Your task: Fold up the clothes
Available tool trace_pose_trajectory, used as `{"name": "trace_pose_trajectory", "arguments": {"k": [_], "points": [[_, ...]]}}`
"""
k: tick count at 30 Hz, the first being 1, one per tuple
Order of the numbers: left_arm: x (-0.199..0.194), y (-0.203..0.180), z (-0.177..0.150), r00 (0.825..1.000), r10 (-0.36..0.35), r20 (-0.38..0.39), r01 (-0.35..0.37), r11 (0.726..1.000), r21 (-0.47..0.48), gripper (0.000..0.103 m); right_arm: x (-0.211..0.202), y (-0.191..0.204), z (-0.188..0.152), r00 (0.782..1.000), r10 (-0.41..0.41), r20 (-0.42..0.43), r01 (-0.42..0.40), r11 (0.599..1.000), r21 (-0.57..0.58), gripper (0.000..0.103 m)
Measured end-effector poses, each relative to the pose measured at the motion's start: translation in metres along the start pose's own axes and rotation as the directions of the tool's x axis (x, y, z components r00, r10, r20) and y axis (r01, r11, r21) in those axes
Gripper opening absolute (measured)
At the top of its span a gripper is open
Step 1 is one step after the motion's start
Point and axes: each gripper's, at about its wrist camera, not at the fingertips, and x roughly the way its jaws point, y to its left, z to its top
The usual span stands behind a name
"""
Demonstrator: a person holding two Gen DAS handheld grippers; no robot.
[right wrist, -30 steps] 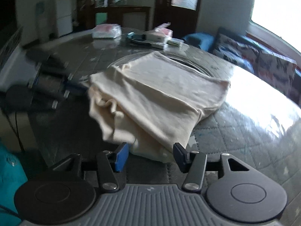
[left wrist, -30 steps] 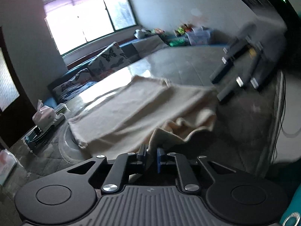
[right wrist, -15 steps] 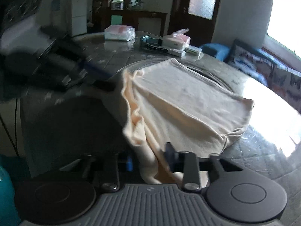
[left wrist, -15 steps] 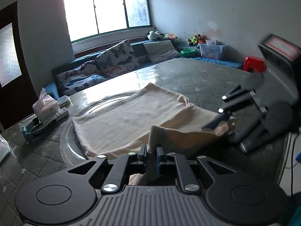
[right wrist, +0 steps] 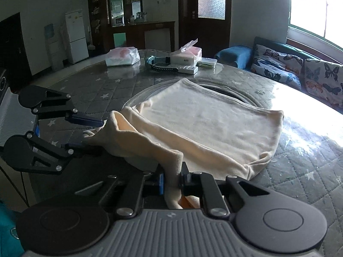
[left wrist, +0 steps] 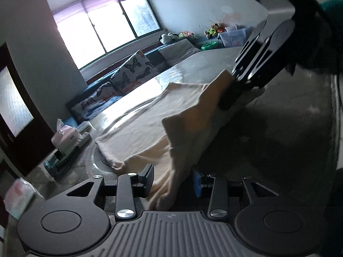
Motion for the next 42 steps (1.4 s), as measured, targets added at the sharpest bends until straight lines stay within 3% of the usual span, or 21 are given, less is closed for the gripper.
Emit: {"name": "trace_pose_trajectory", "arguments": {"k": [3, 4, 6, 9, 19, 27, 33, 42], "points": [[0.004, -0.003, -0.003, 1.000, 0.018, -0.011, -0.017, 0.998, 0.061, 0.039, -0.001, 0.001, -0.002, 1.000, -0.013, 0.013, 0.013, 1.000, 0.011, 0.011], [0.006, -0.003, -0.004, 1.000, 0.021, -0.017, -0.020, 0.997, 0.078, 0.035, -0.002, 0.001, -0.002, 1.000, -0.015, 0.017, 0.014, 1.000, 0.015, 0.011], [0.008, -0.003, -0.006, 0.999, 0.026, -0.031, -0.023, 0.996, 0.091, 0.018, -0.003, 0.001, -0.003, 0.999, -0.020, 0.030, 0.019, 1.000, 0.021, 0.010], [0.004, 0.001, -0.007, 0.999, 0.019, -0.028, -0.017, 0.998, 0.064, 0.010, -0.006, 0.004, -0.003, 0.998, -0.028, 0.048, 0.027, 1.000, 0.012, 0.009], [-0.044, 0.013, 0.009, 0.999, -0.031, 0.035, 0.033, 0.998, -0.051, 0.008, -0.050, 0.020, -0.001, 0.993, -0.007, 0.115, 0.011, 0.999, -0.033, 0.009], [-0.104, 0.006, 0.008, 0.991, -0.129, 0.046, 0.132, 0.987, -0.091, 0.008, -0.102, 0.061, -0.028, 0.994, 0.076, 0.073, -0.073, 0.997, -0.036, 0.009], [-0.096, 0.002, 0.003, 0.989, -0.142, 0.039, 0.146, 0.982, -0.122, 0.008, -0.097, 0.061, -0.031, 0.997, 0.073, 0.038, -0.073, 0.997, -0.005, 0.009], [-0.045, 0.056, 0.041, 0.991, -0.101, 0.089, 0.118, 0.970, -0.214, 0.008, -0.073, 0.013, 0.038, 0.999, 0.031, 0.036, -0.030, 0.999, -0.036, 0.009]]}}
